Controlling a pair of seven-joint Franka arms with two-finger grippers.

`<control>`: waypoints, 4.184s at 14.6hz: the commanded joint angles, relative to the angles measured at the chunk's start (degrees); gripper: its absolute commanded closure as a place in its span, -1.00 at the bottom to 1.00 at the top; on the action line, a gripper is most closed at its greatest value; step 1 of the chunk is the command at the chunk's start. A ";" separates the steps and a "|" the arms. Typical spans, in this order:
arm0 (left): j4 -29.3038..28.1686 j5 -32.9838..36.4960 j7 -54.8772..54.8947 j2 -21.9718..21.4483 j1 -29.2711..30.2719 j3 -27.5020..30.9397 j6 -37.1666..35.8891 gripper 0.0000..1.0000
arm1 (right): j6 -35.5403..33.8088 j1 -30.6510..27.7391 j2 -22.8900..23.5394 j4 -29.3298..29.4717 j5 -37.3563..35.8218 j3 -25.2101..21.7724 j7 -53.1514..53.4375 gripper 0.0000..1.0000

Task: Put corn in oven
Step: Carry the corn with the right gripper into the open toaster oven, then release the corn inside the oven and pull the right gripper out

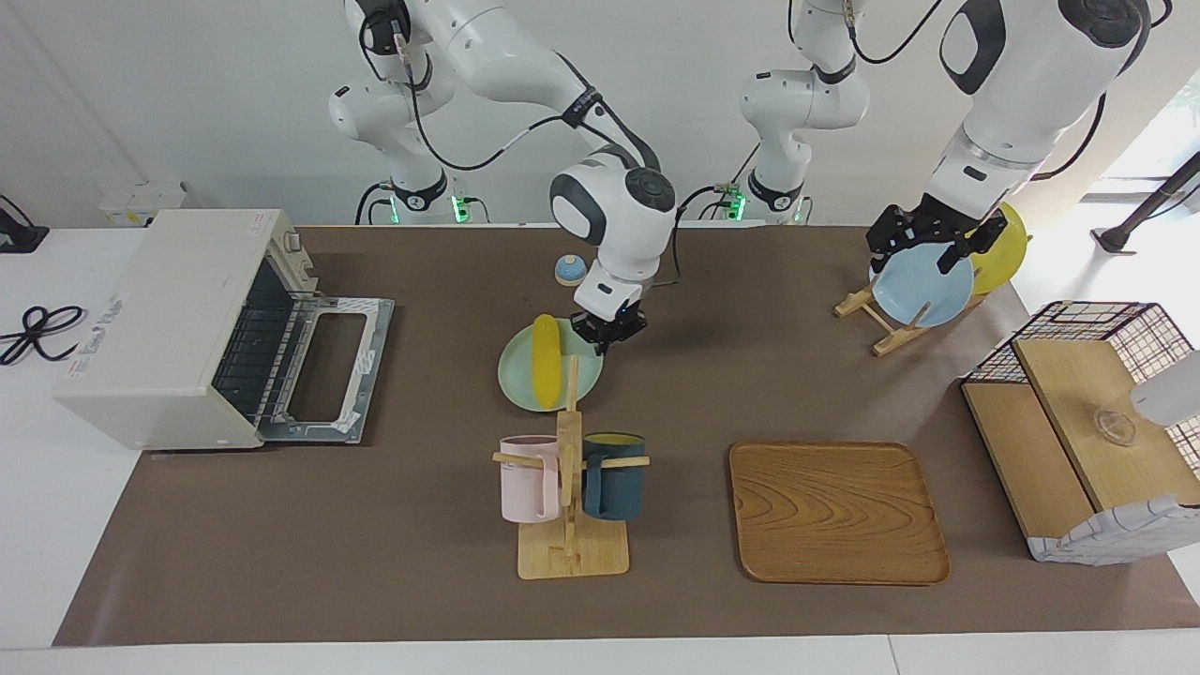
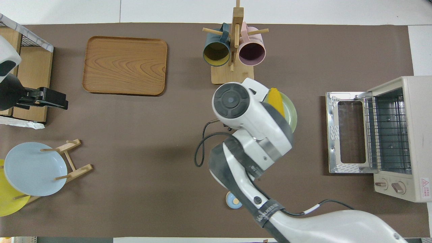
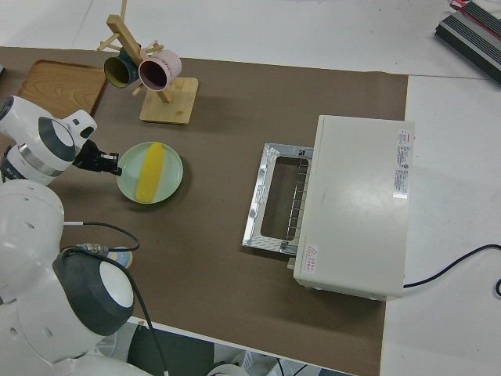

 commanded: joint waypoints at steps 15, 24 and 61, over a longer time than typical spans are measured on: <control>3.76 0.67 0.30 0.75 -0.64 0.26 -5.59 -1.00 | -5.16 -26.96 -13.06 -16.01 -2.42 0.34 -26.05 1.00; 1.82 0.67 0.64 -0.84 -0.82 0.35 -5.67 -1.00 | 3.70 -35.05 -17.10 -26.02 -2.60 0.43 -32.56 1.00; 1.91 0.67 0.12 -0.75 0.06 0.43 -5.94 -1.00 | 21.12 -29.25 -11.40 -32.19 1.29 0.60 -25.53 1.00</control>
